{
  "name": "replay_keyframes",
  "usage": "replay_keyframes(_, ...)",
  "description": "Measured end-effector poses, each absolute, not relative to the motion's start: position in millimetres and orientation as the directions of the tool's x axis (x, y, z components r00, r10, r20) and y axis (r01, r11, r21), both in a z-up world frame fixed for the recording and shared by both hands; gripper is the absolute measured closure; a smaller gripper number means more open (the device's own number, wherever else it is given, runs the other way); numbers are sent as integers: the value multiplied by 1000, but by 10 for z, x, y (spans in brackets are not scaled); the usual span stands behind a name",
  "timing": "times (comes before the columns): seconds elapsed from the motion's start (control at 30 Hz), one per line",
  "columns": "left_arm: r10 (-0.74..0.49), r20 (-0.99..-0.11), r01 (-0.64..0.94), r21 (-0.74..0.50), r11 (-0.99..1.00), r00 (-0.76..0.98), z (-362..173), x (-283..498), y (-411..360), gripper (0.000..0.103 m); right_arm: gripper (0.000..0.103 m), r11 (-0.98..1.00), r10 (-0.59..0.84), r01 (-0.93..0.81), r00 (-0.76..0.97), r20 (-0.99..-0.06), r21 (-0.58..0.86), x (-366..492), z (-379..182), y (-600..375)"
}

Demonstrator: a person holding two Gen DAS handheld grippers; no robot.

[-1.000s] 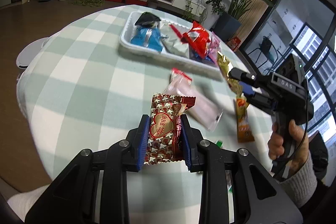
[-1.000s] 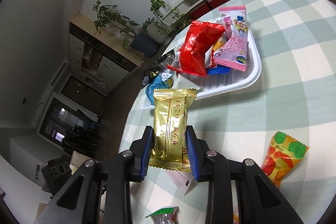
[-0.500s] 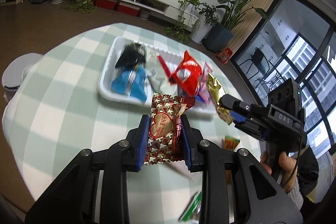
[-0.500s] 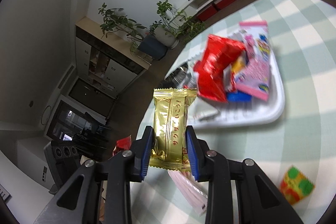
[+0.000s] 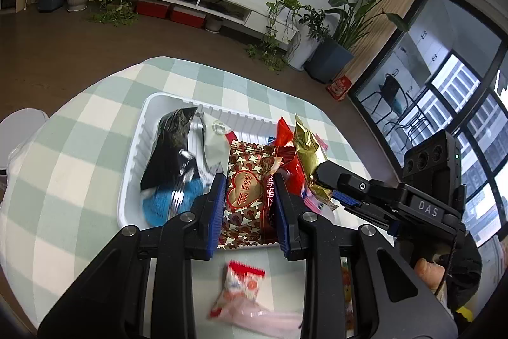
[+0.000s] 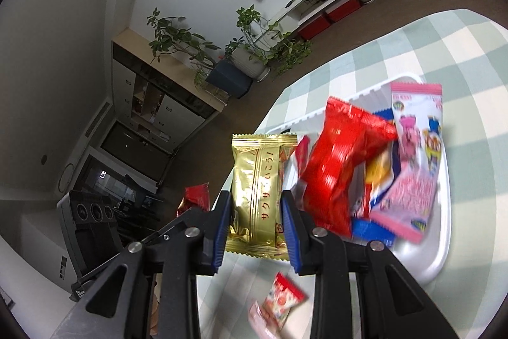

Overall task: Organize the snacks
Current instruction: 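Carry the heart-print candy and gold wafer bar over the tray and lower them, then open both tools to drop the packets into the tray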

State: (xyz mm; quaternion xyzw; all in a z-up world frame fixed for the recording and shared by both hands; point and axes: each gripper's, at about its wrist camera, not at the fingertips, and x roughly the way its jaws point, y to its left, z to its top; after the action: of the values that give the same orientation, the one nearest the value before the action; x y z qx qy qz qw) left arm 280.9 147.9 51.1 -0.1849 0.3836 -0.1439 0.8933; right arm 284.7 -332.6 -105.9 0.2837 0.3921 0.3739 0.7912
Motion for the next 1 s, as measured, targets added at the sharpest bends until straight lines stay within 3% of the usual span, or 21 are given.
replay_keyframes(0.63, -339, -687, 67, -390, 918, 643, 226, 3475, 1360, 76, 69, 615, 780, -365, 413, -470, 699, 3325, -1126, -3027)
replay_keyframes(1.0, -305, -681, 57, -361, 931, 666, 197, 3408, 1433, 75, 66, 621, 775, -380, 429, -464, 686, 3115, -1102, -3119)
